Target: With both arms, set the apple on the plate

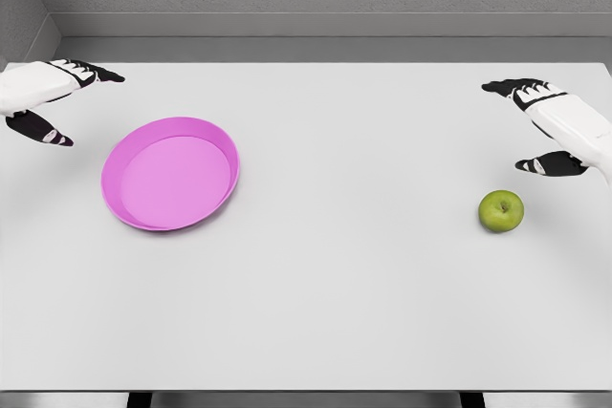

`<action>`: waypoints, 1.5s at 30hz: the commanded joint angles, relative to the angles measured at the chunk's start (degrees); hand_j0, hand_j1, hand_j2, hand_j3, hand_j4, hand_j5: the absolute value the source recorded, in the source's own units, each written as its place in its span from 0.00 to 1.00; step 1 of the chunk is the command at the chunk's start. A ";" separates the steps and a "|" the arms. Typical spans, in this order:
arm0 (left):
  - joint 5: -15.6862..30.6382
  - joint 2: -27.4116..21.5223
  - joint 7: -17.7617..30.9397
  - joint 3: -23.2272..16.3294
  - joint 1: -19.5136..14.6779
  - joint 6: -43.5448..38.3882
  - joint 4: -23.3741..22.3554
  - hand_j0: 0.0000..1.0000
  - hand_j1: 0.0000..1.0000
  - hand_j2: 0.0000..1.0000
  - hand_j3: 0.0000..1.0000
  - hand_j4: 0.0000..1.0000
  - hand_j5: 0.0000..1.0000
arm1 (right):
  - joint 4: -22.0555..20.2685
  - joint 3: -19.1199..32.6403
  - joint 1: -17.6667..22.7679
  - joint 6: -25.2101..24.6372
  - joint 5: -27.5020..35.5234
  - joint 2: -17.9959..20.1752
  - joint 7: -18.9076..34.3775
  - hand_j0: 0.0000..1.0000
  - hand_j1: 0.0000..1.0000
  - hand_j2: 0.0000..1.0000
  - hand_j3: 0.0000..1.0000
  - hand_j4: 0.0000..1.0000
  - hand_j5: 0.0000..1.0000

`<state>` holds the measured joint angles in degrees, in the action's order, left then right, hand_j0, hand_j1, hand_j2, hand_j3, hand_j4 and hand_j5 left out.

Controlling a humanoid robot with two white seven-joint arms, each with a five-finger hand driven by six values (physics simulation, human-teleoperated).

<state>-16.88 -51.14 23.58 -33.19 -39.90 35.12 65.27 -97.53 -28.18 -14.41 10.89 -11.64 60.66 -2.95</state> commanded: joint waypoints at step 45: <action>-2.01 0.69 0.15 -0.38 -0.62 -0.12 -0.85 1.00 1.00 1.00 1.00 1.00 1.00 | -2.40 -3.73 -1.14 -1.84 -0.14 2.80 29.32 1.00 1.00 1.00 1.00 1.00 1.00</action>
<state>-19.03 -50.42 23.76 -33.63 -40.52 35.12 64.47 -100.09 -31.03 -15.56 9.58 -11.92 63.58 26.18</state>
